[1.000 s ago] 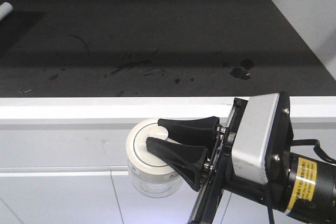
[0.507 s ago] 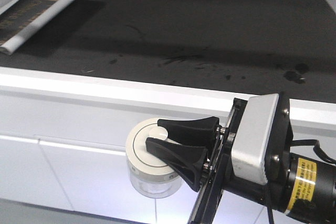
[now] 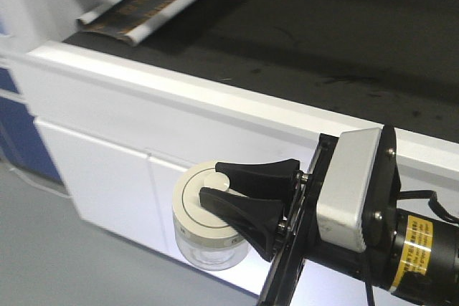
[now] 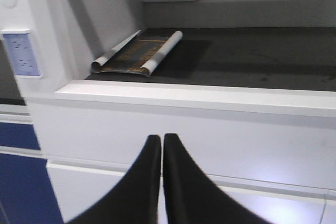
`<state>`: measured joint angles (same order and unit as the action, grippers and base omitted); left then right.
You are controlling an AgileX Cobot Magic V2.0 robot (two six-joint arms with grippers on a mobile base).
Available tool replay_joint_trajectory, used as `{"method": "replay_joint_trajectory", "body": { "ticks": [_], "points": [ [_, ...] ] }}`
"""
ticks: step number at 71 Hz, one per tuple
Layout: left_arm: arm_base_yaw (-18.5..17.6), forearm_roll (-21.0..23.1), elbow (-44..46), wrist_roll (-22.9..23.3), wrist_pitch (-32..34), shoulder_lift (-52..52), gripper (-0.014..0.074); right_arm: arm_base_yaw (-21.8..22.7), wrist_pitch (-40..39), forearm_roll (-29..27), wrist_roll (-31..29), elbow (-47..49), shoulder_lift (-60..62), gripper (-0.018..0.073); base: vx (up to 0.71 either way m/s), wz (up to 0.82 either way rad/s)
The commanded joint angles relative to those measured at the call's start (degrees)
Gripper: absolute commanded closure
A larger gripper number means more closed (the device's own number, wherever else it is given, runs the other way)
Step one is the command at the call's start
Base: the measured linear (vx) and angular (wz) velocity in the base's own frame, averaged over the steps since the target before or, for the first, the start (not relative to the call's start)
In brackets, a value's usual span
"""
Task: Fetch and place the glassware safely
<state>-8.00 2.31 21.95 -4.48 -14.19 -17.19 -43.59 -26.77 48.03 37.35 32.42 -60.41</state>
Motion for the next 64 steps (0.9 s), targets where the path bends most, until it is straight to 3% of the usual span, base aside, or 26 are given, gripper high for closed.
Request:
{"method": "replay_joint_trajectory", "body": {
  "ticks": [1, 26, 64],
  "points": [
    [-0.49, 0.4, 1.25, 0.1, 3.98, -0.48, 0.0603, -0.13, -4.35, -1.83, -0.25, 1.7, 1.29, 0.056, -0.08, 0.56],
    [-0.49, 0.4, 1.25, 0.1, 3.98, -0.48, 0.0603, -0.13, -4.35, -1.83, -0.25, 1.7, 1.29, 0.056, -0.08, 0.71],
    [-0.49, 0.4, 1.25, 0.1, 3.98, -0.48, 0.0603, -0.13, -4.35, -1.83, -0.25, 1.7, 1.29, 0.056, -0.05, 0.95]
  ]
}}
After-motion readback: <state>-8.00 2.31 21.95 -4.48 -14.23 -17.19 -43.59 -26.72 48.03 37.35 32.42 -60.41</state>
